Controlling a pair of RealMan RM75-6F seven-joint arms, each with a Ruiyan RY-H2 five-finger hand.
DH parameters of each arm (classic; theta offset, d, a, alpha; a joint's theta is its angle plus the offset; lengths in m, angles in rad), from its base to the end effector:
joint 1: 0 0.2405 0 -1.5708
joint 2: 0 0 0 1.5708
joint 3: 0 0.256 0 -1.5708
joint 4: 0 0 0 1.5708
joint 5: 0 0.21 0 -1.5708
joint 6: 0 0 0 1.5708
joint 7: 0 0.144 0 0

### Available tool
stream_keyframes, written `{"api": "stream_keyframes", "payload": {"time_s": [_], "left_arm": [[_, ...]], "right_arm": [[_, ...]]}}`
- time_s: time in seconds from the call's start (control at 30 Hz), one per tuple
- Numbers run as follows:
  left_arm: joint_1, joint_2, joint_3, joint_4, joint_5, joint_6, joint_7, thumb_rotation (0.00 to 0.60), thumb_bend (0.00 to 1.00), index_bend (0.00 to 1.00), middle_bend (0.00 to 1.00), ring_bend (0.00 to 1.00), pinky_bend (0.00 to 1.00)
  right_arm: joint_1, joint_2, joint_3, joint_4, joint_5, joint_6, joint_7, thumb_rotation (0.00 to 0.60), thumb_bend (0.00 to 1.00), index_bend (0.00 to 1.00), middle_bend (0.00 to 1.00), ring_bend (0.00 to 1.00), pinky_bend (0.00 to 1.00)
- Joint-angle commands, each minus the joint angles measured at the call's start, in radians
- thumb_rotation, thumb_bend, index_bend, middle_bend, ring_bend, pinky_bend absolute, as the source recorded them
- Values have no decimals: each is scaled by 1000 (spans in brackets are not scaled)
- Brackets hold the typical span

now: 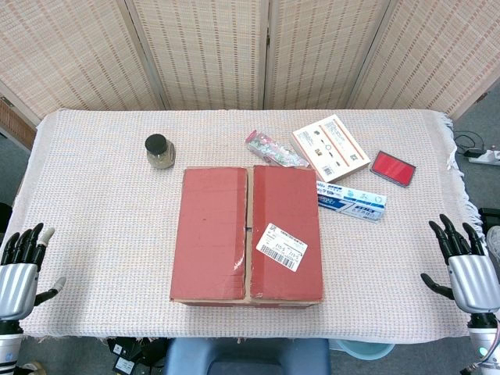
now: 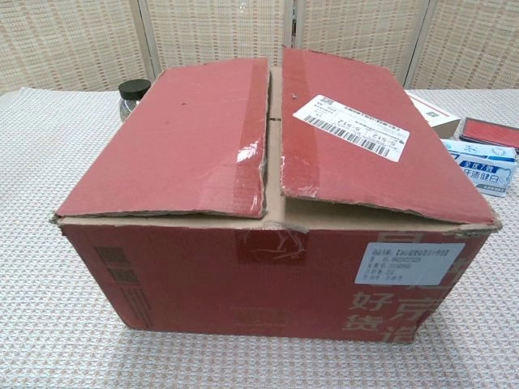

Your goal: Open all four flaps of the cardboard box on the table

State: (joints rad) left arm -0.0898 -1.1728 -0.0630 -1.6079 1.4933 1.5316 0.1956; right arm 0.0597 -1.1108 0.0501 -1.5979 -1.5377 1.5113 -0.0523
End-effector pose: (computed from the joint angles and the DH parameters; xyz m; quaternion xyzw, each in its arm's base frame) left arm -0.3035 0.1847 0.1506 -0.6066 -0.3282 -0.3621 0.6270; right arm -0.3123 -0.1734 0.1644 0.6086 -0.3568 0.3748 0.6016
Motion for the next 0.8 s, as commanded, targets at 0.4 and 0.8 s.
{"api": "stream_keyframes", "payload": {"time_s": [0.4, 0.8], "left_arm": [[0, 6, 4, -16, -9, -12, 12, 600, 268, 0, 14, 40, 0], [2, 20, 5, -48, 3, 0, 32, 600, 271, 0, 23, 45, 0]], "right_arm": [[16, 10, -6, -2, -24, -18, 28, 600, 199, 0, 55, 198, 0], [165, 188, 17, -172, -161, -142, 119, 600, 200, 0, 106, 227, 11]]}}
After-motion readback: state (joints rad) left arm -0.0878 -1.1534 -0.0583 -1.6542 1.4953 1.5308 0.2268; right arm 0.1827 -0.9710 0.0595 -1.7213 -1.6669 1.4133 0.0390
